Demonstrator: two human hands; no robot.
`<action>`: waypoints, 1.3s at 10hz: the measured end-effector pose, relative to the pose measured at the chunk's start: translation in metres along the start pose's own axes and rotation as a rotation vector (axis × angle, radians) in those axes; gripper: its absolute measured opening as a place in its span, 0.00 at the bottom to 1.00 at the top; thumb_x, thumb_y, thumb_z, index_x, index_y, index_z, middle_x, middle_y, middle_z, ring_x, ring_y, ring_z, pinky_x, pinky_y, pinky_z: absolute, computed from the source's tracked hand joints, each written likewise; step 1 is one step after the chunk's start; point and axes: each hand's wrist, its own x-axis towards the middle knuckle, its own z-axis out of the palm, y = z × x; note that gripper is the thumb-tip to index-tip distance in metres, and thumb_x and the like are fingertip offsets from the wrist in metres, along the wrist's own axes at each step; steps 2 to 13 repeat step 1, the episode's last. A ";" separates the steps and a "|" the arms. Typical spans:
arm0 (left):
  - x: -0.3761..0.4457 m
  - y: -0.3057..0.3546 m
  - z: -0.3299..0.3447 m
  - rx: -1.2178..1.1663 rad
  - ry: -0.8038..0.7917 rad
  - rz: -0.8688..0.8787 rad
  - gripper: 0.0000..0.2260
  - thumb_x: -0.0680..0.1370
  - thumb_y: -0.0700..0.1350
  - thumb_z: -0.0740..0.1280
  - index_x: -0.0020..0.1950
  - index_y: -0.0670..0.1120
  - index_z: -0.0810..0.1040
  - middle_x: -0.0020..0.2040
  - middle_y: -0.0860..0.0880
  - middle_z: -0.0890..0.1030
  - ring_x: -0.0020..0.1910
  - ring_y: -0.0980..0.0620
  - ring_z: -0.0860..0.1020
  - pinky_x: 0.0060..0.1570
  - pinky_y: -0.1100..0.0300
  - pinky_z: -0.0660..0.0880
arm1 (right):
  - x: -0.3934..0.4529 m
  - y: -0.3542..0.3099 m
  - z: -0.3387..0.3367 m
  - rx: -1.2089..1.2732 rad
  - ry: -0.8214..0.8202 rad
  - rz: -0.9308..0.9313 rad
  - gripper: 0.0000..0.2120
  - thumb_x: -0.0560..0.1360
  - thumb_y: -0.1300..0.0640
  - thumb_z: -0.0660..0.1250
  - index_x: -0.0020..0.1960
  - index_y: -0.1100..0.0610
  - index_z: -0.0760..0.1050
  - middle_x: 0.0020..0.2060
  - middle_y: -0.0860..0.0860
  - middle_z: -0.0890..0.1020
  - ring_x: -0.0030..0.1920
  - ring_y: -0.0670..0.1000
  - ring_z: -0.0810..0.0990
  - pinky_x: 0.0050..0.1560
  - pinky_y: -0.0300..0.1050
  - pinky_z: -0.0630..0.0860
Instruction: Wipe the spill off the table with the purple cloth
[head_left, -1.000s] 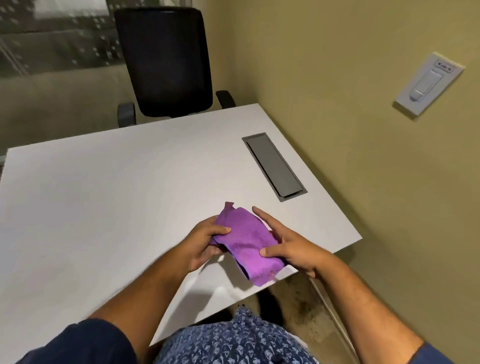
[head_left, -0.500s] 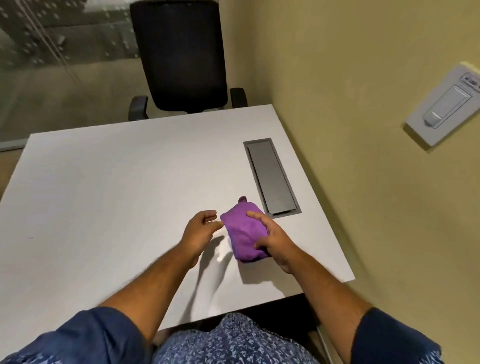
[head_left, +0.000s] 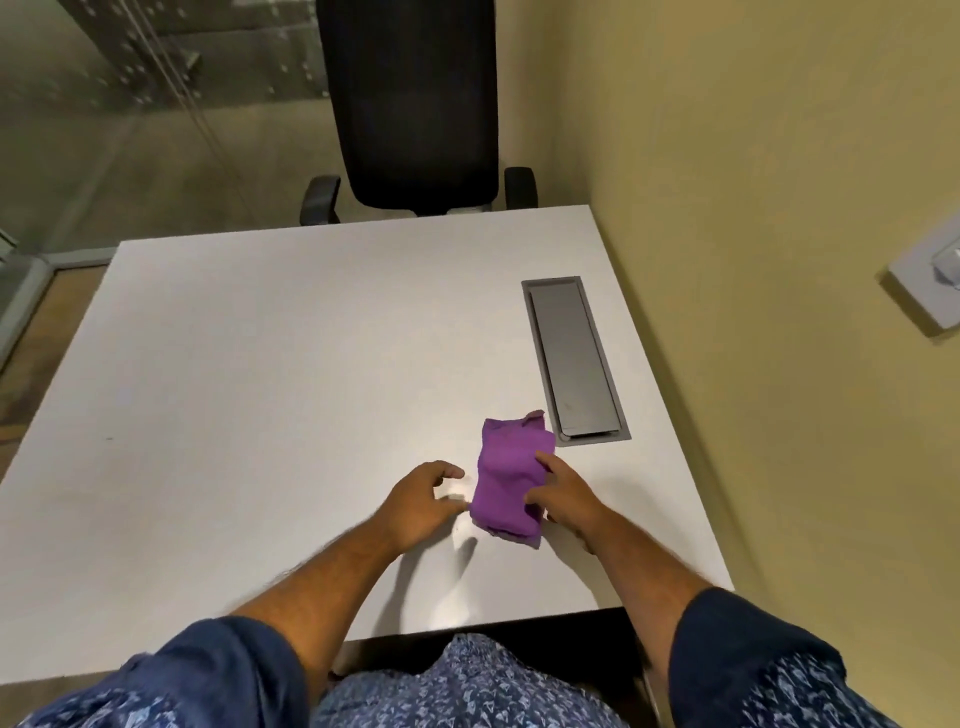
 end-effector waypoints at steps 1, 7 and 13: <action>0.005 0.003 -0.026 0.106 0.127 0.100 0.21 0.79 0.46 0.76 0.71 0.48 0.78 0.71 0.51 0.77 0.71 0.52 0.75 0.67 0.65 0.65 | 0.005 -0.017 -0.002 -0.106 0.114 -0.075 0.37 0.75 0.68 0.70 0.82 0.57 0.66 0.78 0.57 0.68 0.74 0.57 0.72 0.72 0.48 0.72; 0.005 0.003 -0.026 0.106 0.127 0.100 0.21 0.79 0.46 0.76 0.71 0.48 0.78 0.71 0.51 0.77 0.71 0.52 0.75 0.67 0.65 0.65 | 0.005 -0.017 -0.002 -0.106 0.114 -0.075 0.37 0.75 0.68 0.70 0.82 0.57 0.66 0.78 0.57 0.68 0.74 0.57 0.72 0.72 0.48 0.72; 0.005 0.003 -0.026 0.106 0.127 0.100 0.21 0.79 0.46 0.76 0.71 0.48 0.78 0.71 0.51 0.77 0.71 0.52 0.75 0.67 0.65 0.65 | 0.005 -0.017 -0.002 -0.106 0.114 -0.075 0.37 0.75 0.68 0.70 0.82 0.57 0.66 0.78 0.57 0.68 0.74 0.57 0.72 0.72 0.48 0.72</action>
